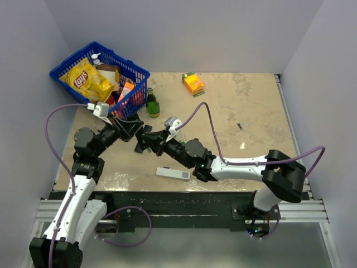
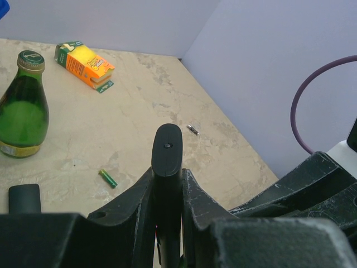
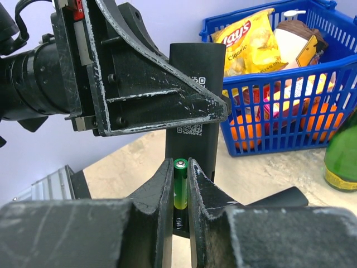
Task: Load the batteries into the remote control
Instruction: Load the battery into the remote control.
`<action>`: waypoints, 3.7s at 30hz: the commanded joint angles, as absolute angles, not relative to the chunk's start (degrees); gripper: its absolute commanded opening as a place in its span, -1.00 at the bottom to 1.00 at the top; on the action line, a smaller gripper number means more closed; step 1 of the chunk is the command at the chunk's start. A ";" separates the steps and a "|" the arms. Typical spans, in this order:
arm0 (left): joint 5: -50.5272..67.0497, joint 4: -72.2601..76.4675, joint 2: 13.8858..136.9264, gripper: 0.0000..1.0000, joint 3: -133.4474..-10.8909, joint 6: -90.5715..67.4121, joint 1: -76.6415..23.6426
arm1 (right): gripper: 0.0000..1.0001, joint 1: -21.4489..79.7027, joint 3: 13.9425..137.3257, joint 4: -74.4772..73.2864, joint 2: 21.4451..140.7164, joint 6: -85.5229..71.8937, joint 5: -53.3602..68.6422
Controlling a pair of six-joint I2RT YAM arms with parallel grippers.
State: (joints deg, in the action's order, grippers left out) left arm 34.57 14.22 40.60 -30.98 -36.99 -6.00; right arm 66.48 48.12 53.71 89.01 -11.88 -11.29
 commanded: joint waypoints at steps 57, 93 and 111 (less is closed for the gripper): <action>30.94 50.27 45.44 -1.00 -19.69 -57.65 -5.62 | -1.00 65.13 55.46 34.45 94.66 -8.62 -13.80; 30.59 57.56 49.39 -1.00 -14.85 -66.26 -6.24 | -0.57 64.95 60.82 28.74 96.15 -9.05 -18.81; 31.55 61.08 51.59 -1.00 -14.33 -68.47 -6.42 | -0.34 63.98 61.70 28.04 95.01 -8.53 -19.34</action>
State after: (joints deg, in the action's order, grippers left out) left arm 24.29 51.70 52.18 -14.11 -63.22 -4.89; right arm 65.58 59.66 29.98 94.54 -9.17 -16.95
